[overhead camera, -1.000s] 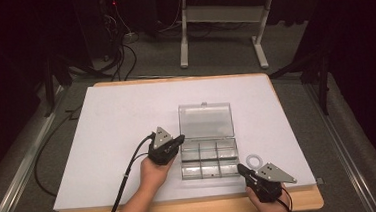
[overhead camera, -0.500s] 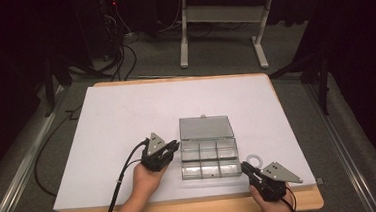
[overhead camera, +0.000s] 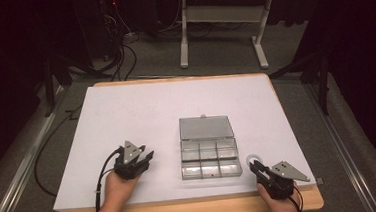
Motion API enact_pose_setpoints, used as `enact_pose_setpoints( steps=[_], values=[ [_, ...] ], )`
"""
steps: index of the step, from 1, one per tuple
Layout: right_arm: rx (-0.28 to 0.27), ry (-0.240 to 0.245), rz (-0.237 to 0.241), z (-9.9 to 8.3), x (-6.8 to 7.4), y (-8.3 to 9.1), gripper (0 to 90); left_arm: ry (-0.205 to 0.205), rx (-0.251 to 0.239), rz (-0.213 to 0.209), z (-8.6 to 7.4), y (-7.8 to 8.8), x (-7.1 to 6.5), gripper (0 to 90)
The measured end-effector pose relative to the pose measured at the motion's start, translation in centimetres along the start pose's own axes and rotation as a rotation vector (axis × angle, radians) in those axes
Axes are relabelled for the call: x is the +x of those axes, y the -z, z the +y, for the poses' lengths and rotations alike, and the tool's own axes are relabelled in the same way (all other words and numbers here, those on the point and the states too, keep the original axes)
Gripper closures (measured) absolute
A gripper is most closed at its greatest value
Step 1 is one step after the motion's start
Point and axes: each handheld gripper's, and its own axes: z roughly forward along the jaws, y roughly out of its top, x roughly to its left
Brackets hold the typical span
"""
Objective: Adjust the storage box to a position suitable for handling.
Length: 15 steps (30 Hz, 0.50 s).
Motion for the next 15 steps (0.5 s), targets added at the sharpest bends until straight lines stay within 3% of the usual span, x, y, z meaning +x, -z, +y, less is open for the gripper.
enact_pose_setpoints(
  steps=[2, 3, 4, 6, 8, 9, 10, 12, 15],
  values=[
    [0.005, -0.006, -0.009, -0.1, -0.3, 0.0, 76.2, 0.013, 0.012, 0.028, -0.7, 0.8, 1.3, 58.4],
    [0.005, -0.01, -0.014, -0.2, -0.4, 0.0, 75.8, 0.013, 0.012, 0.028, -0.7, 0.8, 1.3, 57.7],
    [0.004, -0.012, -0.019, -0.2, -0.5, 0.1, 75.6, 0.027, 0.029, 0.054, -1.4, 1.6, 2.6, 57.2],
    [0.005, -0.016, -0.025, -0.3, -0.7, 0.1, 75.3, 0.036, 0.031, 0.067, -1.7, 2.0, 3.2, 56.6],
    [0.005, -0.016, -0.034, -0.4, -0.9, 0.3, 74.8, 0.072, 0.027, 0.069, -2.5, 2.6, 4.3, 53.1],
    [0.008, -0.018, -0.04, -0.5, -1.1, 0.4, 75.0, 0.122, 0.031, 0.044, -3.1, 2.7, 5.0, 48.7],
    [0.009, -0.018, -0.045, -0.5, -1.3, 0.5, 74.9, 0.142, 0.025, 0.027, -3.1, 2.7, 5.2, 44.5],
    [0.009, -0.017, -0.05, -0.6, -1.4, 0.5, 74.5, 0.147, 0.02, 0.03, -3.2, 2.7, 5.3, 41.7],
    [0.004, -0.024, -0.062, -0.6, -1.6, 0.6, 72.1, 0.128, 0.029, 0.04, -3.1, 2.6, 5.0, 40.3]
  ],
)
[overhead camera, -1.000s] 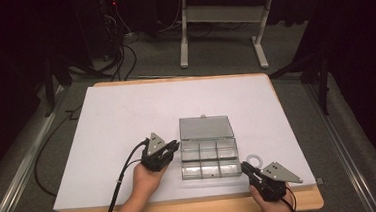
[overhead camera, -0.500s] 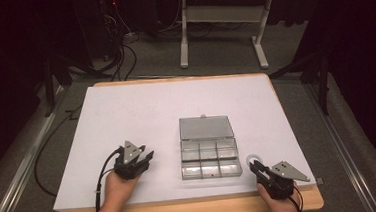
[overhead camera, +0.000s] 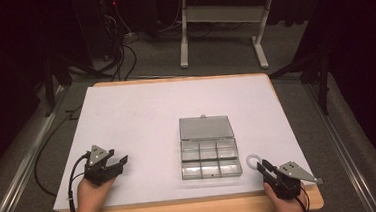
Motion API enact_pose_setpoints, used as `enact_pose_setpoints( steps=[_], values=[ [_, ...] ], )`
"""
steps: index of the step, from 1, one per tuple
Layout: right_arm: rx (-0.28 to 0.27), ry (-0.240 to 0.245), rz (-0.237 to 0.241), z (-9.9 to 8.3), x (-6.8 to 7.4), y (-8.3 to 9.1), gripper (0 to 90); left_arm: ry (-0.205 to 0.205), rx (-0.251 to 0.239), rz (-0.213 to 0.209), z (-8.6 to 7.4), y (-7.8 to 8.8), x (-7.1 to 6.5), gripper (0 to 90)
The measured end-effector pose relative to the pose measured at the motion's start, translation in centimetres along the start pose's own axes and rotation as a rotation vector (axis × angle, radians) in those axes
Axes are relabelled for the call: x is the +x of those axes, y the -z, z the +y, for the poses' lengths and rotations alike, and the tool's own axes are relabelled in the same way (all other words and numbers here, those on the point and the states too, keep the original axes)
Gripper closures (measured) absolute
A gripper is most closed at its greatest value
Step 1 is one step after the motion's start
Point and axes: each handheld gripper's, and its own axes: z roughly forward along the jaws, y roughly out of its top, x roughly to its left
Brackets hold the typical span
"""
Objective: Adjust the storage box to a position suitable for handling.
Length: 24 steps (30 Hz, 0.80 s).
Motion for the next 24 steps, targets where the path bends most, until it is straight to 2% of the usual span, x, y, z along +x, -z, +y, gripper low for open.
enact_pose_setpoints(
  steps=[5, 8, 9, 12, 17, 24],
  values=[
    [-0.002, -0.014, -0.019, 0.6, -0.3, -0.4, 64.7, -0.049, -0.005, 0.003, -0.1, 0.1, -0.5, 38.3],
    [0.004, -0.014, -0.027, 0.9, -0.4, -0.6, 61.7, -0.044, 0.001, -0.008, 0.0, 0.0, -0.4, 37.9],
    [0.014, -0.01, -0.048, 1.1, -0.5, -0.8, 58.2, -0.041, -0.005, -0.021, -0.1, 0.1, -0.3, 37.6],
    [0.024, -0.02, -0.072, 1.4, -0.9, -1.1, 55.1, -0.05, -0.022, -0.019, -0.1, 0.2, -0.4, 37.7],
    [0.038, -0.017, -0.09, 2.0, -1.5, -1.4, 54.6, -0.076, -0.021, -0.01, -0.1, 0.2, -0.7, 38.1],
    [0.079, -0.019, -0.104, 2.9, -2.4, -1.8, 54.3, -0.082, -0.028, -0.011, -0.2, 0.3, -0.7, 37.0]
  ],
)
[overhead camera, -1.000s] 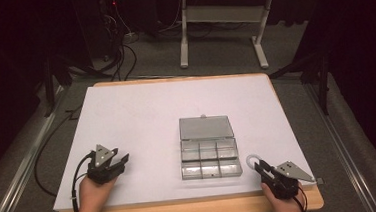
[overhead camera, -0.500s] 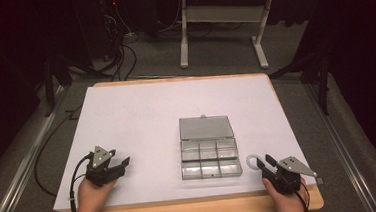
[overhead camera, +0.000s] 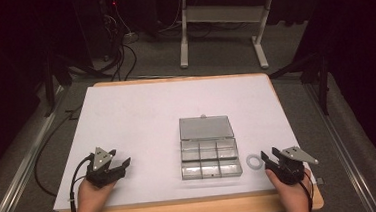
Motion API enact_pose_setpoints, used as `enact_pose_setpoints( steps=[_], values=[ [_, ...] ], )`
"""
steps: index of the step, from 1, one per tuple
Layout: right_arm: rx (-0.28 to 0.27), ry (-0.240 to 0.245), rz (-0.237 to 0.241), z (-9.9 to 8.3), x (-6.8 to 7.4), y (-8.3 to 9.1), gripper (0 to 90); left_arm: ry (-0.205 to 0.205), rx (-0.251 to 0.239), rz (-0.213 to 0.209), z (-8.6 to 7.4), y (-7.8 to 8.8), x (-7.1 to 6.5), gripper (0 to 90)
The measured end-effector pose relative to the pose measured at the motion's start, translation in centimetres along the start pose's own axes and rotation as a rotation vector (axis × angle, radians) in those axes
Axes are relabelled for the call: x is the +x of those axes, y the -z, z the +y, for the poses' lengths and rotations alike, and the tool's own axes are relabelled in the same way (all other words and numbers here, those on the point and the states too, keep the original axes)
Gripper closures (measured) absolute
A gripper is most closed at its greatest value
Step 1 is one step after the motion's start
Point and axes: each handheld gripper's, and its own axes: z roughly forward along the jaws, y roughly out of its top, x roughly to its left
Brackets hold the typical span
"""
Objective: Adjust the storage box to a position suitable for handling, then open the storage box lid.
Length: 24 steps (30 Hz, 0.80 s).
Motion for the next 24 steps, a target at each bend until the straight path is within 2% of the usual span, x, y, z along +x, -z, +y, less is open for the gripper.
enact_pose_setpoints(
  steps=[12, 24],
  values=[
    [0.064, -0.035, 0.012, 0.09, -0.68, -0.57, 54.6, -0.009, 0.0, -0.001, 0.0, 0.0, -0.07, 36.9],
    [0.087, 0.0, 0.014, 0.37, -0.33, -0.52, 52.4, -0.009, 0.006, 0.006, 0.03, -0.07, -0.11, 37.1]
  ],
)
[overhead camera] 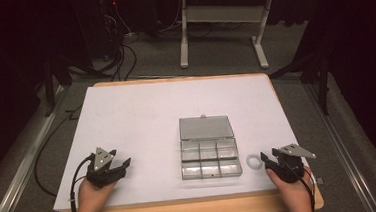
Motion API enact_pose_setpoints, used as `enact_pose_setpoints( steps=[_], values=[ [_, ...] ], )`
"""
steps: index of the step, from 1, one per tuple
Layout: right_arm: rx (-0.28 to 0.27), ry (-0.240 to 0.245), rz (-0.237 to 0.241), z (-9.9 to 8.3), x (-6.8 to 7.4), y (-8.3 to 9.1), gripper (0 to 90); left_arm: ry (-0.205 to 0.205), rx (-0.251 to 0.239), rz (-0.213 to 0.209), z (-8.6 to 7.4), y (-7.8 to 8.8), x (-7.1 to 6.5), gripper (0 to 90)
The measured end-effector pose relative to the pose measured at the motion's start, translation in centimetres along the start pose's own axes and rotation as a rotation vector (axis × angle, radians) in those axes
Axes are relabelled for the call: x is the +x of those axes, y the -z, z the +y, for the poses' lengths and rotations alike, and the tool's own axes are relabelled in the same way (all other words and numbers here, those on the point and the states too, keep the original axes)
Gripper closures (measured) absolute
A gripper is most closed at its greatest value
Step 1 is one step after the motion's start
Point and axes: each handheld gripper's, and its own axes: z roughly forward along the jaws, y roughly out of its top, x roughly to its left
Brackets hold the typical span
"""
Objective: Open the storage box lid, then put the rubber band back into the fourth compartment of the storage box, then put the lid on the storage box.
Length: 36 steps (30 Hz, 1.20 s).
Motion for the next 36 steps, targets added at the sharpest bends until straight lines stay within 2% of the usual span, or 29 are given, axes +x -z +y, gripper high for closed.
enact_pose_setpoints(
  steps=[5, 10, 18, 25, 30, 35, 36],
  values=[
    [0.009, -0.009, 0.007, 0.2, -0.3, 0.1, 55.1, 0.015, -0.01, -0.006, 0.0, 0.1, 0.2, 37.4],
    [0.03, 0.008, 0.008, 0.4, -0.3, 0.0, 59.1, 0.01, -0.008, -0.005, 0.0, 0.1, 0.1, 37.2],
    [0.1, 0.012, 0.015, 0.7, 0.0, 0.1, 62.1, 0.011, -0.011, -0.006, -0.1, 0.1, 0.1, 37.0],
    [0.164, 0.046, 0.018, 1.0, 0.1, 0.2, 63.0, 0.008, -0.005, -0.011, 0.0, 0.0, 0.1, 37.0],
    [0.206, 0.039, 0.029, 1.3, 0.0, 0.0, 62.9, -0.001, -0.004, -0.014, 0.0, 0.1, 0.1, 38.1],
    [0.248, 0.064, 0.048, 1.6, 0.1, -0.1, 61.4, -0.002, -0.006, -0.017, 0.0, 0.1, 0.1, 37.7],
    [0.271, 0.072, 0.048, 1.8, 0.1, 0.0, 61.2, -0.004, -0.007, -0.018, 0.0, 0.1, 0.0, 37.5]
  ],
)
